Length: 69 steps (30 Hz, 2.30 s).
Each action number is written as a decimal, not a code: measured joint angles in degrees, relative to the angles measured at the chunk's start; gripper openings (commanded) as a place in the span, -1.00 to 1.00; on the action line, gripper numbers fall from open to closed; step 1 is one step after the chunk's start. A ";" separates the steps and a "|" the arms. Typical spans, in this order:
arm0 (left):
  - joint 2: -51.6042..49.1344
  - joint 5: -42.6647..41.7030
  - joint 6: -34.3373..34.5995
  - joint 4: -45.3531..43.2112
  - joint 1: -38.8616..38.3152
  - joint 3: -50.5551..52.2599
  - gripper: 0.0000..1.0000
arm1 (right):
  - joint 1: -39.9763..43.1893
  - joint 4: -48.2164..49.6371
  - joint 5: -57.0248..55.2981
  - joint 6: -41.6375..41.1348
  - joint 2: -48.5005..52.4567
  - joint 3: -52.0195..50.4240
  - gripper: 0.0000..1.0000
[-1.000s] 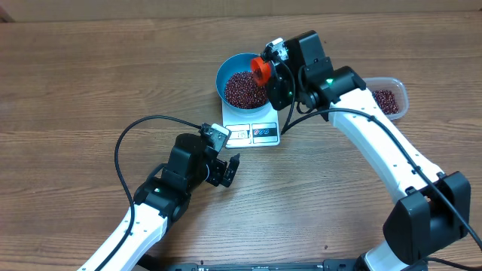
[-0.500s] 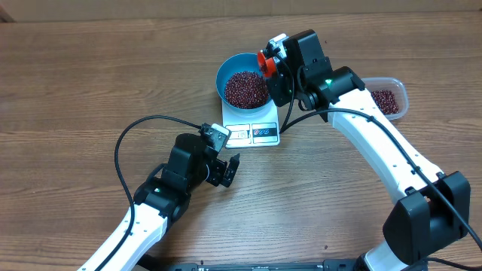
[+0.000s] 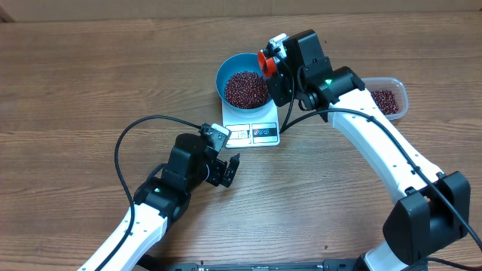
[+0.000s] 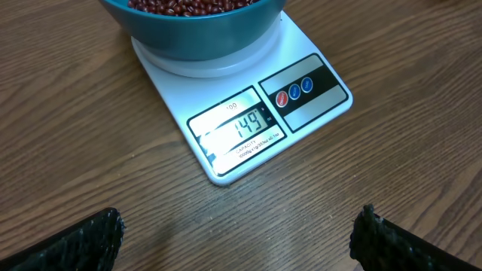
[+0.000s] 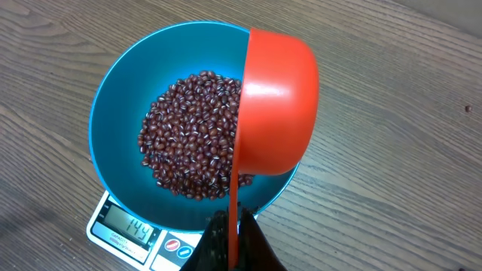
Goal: Scoop item into bowl and weigh 150g on scale
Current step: 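Tip the scoop slightly to drop beans into the teal bowl, then move the scoop right back over the clear bean container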
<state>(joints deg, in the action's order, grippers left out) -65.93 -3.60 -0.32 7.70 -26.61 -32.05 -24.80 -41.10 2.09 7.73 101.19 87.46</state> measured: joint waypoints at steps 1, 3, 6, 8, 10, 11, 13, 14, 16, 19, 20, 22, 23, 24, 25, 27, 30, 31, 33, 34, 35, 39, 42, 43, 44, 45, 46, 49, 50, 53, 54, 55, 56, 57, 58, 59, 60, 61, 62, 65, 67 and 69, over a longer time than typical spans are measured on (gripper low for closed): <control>0.00 0.00 0.00 0.00 0.00 0.00 0.99 | 0.00 -0.02 0.02 0.00 0.02 0.00 -0.93; 0.00 0.02 0.00 0.02 0.00 0.00 0.99 | 0.00 -0.02 0.00 0.00 0.02 0.00 -0.93; 0.00 0.00 0.00 0.00 0.00 0.00 0.99 | 0.00 0.00 0.00 0.02 0.00 0.00 -0.93; 0.00 0.00 0.00 0.02 0.00 0.00 0.99 | 0.00 0.00 0.00 0.02 0.02 0.00 -0.93; 0.00 0.00 0.00 0.00 0.00 0.00 0.99 | 0.00 0.00 0.00 0.00 0.02 0.00 -0.93; 0.00 0.00 0.00 0.02 0.00 0.00 0.99 | 0.00 0.00 0.00 0.00 0.02 0.00 -0.93; 0.00 0.00 0.00 0.00 0.00 0.00 0.99 | 0.00 0.00 0.04 0.02 0.00 0.00 -0.93; 0.00 0.00 0.00 0.00 0.00 0.00 0.99 | 0.00 0.00 0.07 0.02 0.00 0.00 -0.93; 0.00 0.00 0.00 0.00 0.00 0.00 0.99 | 0.00 0.00 0.13 0.02 0.00 0.00 -0.93; 0.00 0.00 0.00 0.00 0.00 0.00 0.99 | 0.00 0.00 0.28 0.00 0.02 0.00 -0.93; 0.00 0.00 0.00 0.00 0.00 0.00 0.99 | 0.00 -0.02 0.31 0.02 0.00 0.00 -0.93; 0.00 0.00 0.00 0.00 0.00 0.00 0.99 | 0.00 -0.04 0.35 0.00 0.00 0.00 -0.92; 0.00 0.00 0.00 0.02 0.00 0.00 0.99 | 0.00 -0.02 0.44 0.02 0.02 0.00 -0.93; 0.00 0.00 0.00 0.02 0.00 0.00 1.00 | 0.00 -0.02 0.46 0.00 0.00 0.00 -0.93; 0.00 0.00 0.00 0.02 0.00 0.00 0.99 | 0.00 -0.02 0.48 0.02 0.00 0.00 -0.93; 0.00 0.00 0.00 0.00 0.00 0.00 0.99 | 0.00 -0.02 0.48 0.02 0.00 0.00 -0.93; 0.00 0.00 0.00 0.00 0.00 0.00 0.99 | 0.00 -0.02 0.46 0.00 0.02 0.00 -0.93; 0.00 0.00 0.00 0.00 0.00 0.00 0.99 | 0.00 -0.02 0.46 0.02 0.00 0.00 -0.93; 0.00 0.00 0.00 0.00 0.00 0.00 0.99 | 0.00 -0.02 0.48 0.00 0.02 0.00 -0.93; 0.00 0.00 0.00 0.00 0.00 0.00 0.99 | 0.00 -0.02 0.48 0.00 0.00 0.00 -0.93; 0.00 0.00 0.00 0.00 0.00 0.00 0.99 | 0.00 0.00 0.48 0.00 0.00 0.00 -0.93; 0.00 0.00 0.00 0.02 0.00 0.00 0.99 | 0.00 0.00 0.48 0.00 0.02 0.00 -0.93; 0.00 0.00 0.00 0.02 0.00 0.00 0.99 | 0.00 -0.02 0.46 -0.02 0.00 0.00 -0.93; 0.00 0.00 0.00 0.00 0.00 0.00 0.99 | 0.00 0.00 0.48 0.00 0.00 0.00 -0.93; 0.00 0.00 0.00 0.00 0.00 0.00 0.99 | 0.00 -0.02 0.48 0.00 0.00 0.00 -0.93; 0.00 0.00 0.00 0.00 0.00 0.00 0.99 | 0.00 0.00 0.48 0.02 0.02 0.00 -0.93; 0.00 0.00 0.00 0.02 0.00 0.00 0.99 | 0.00 0.00 0.48 0.02 0.00 0.00 -0.92; 0.00 0.00 0.00 0.00 0.00 0.00 0.99 | 0.00 0.00 0.52 0.02 0.00 0.00 -0.93; 0.00 0.00 0.00 0.00 0.00 0.00 0.99 | 0.00 0.00 0.63 0.00 0.00 0.00 -0.93; 0.00 0.00 0.00 0.02 0.00 0.00 0.99 | 0.02 -0.02 2.38 -0.22 0.00 0.00 -0.93; 0.00 0.00 0.00 0.02 0.00 0.00 0.99 | 0.17 -0.02 3.54 -0.52 0.00 0.00 -0.93; 0.00 0.00 0.00 0.02 0.00 0.00 0.99 | 0.31 0.00 4.48 -0.85 0.00 0.00 -0.92; 0.00 0.00 0.00 0.02 0.00 0.00 1.00 | 0.55 -0.02 5.79 -1.44 0.02 0.00 -0.93; 0.00 0.00 0.00 0.00 0.00 0.00 0.99 | 0.96 -0.04 7.34 -1.73 0.00 0.00 -0.93; 0.00 0.00 0.00 0.02 0.00 0.00 0.99 | 1.66 -0.07 9.31 -1.97 0.00 0.00 -0.93; 0.00 0.00 0.00 0.02 0.00 0.00 0.99 | 2.80 -0.11 11.96 -2.32 -0.11 0.00 -0.93; 0.00 0.00 0.00 0.00 0.00 0.00 0.99 | 3.54 -0.11 13.35 -2.62 -0.17 0.00 -0.93; 0.00 0.00 0.00 0.00 0.00 0.00 0.99 | 4.66 -0.13 15.30 -3.19 -0.48 0.00 -0.93; 0.00 0.00 0.00 0.00 0.00 0.00 0.99 | 6.05 -0.20 17.35 -3.67 -0.96 0.00 -0.93; 0.00 0.00 0.00 0.02 0.00 0.00 0.99 | 10.03 -0.90 23.23 -4.79 -3.06 0.00 -0.93; 0.00 0.00 0.00 0.00 0.00 0.00 0.99 | 13.70 -1.73 28.11 -5.33 -5.31 0.00 -0.93; 0.00 0.00 0.00 0.00 0.00 0.00 1.00 | 17.94 -3.23 32.74 -5.79 -7.65 0.02 -0.93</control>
<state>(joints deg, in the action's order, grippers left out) -65.93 -3.60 -0.32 7.70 -26.61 -32.05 -6.85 -44.34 34.83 1.93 93.54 87.48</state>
